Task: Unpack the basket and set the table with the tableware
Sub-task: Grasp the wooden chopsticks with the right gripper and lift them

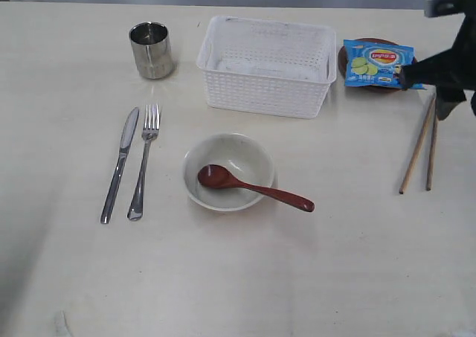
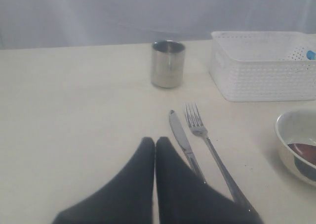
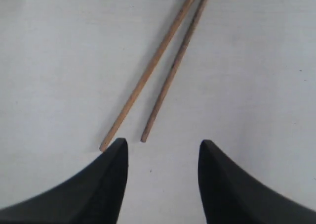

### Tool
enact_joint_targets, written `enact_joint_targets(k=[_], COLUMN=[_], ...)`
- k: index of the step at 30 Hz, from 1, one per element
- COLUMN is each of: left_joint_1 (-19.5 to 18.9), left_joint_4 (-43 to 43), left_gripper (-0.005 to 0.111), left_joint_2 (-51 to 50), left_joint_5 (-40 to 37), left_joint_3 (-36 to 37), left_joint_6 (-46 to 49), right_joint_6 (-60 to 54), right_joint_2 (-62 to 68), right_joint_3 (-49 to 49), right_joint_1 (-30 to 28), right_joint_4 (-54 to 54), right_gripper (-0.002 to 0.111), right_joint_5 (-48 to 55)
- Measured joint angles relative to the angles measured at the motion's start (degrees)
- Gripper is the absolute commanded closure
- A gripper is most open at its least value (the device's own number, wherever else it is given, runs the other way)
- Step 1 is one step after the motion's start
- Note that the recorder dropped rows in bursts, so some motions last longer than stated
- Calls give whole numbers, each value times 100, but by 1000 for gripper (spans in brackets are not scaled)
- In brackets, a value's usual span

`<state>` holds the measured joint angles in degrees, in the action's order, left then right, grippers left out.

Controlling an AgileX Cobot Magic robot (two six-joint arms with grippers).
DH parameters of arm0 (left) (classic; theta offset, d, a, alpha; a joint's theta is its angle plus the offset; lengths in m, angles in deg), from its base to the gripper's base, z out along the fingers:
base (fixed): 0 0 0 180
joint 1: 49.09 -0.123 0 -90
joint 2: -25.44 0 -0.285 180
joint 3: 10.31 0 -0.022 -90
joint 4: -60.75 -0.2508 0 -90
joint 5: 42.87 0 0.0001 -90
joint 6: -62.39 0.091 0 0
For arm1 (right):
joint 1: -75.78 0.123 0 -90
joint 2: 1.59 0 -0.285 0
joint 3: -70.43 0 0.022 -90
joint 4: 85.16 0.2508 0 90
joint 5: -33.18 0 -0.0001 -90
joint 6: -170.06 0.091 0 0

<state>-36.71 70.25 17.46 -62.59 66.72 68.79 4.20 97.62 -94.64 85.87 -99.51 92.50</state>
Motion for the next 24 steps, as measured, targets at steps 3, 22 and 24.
enact_joint_targets(k=[3,22,24], left_joint_1=[0,0,0], left_joint_4=[0,0,0], left_gripper=[107,107,107], left_joint_2=[0,0,0], left_joint_5=[0,0,0], left_joint_3=[0,0,0], left_joint_6=[0,0,0], right_joint_6=[167,569,651], right_joint_2=[12,1561,1616], right_joint_3=[535,769,769], right_joint_1=[-289,-840,-840], right_joint_4=[14,-9,-56], right_gripper=[65,65,70], right_joint_5=[-864,-2437,-2536])
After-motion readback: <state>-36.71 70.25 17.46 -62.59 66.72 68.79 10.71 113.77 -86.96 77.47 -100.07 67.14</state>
